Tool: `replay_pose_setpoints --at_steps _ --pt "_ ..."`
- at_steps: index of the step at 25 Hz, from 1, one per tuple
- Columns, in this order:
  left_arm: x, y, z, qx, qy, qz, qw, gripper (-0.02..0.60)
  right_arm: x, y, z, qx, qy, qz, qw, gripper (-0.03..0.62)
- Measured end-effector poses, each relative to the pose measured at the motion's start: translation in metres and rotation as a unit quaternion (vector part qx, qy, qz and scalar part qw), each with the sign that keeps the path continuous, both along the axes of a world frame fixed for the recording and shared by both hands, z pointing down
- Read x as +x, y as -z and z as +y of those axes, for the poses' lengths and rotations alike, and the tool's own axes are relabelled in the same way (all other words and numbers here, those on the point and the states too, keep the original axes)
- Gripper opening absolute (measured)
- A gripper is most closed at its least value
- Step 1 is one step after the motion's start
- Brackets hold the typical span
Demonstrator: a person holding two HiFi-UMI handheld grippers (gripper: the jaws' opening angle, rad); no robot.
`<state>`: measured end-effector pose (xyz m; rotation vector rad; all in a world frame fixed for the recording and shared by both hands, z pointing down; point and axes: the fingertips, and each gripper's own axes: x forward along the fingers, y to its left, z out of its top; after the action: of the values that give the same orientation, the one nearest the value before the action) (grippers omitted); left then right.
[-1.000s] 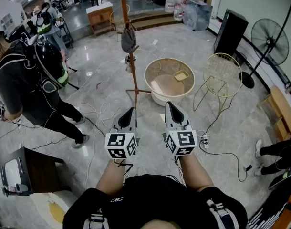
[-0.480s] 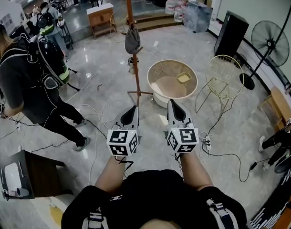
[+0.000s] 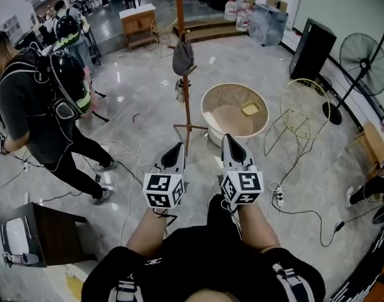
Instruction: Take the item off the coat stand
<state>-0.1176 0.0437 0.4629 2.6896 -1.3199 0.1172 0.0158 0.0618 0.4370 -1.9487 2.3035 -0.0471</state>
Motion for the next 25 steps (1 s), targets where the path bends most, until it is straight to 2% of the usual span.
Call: replay_pose_setpoints --at_steps 5,10,15,21,25 --pt "0.014 -0.007 -0.067 -0.005 0.005 -0.006 1.0000 0.011 0.011 -0.007 -0.070 -0.005 0.009 -0.002 1.000 0.015" --pt "0.033 -0.007 -0.153 -0.002 0.015 -0.003 0.9999 0.011 0.027 -0.010 -0.156 0.001 0.013 0.018 1.000 0.015" --pt "0.054 -0.015 -0.249 -0.012 0.035 -0.010 0.9993 0.011 0.042 -0.013 -0.257 -0.002 0.040 0.021 0.999 0.015" --pt "0.088 0.017 -0.368 0.003 0.065 -0.011 0.9978 0.011 0.077 0.015 -0.380 0.007 0.073 0.017 0.997 0.015" --pt "0.107 0.030 -0.424 0.009 0.076 -0.005 0.9970 0.011 0.091 0.026 -0.441 0.010 0.089 0.020 0.996 0.015"
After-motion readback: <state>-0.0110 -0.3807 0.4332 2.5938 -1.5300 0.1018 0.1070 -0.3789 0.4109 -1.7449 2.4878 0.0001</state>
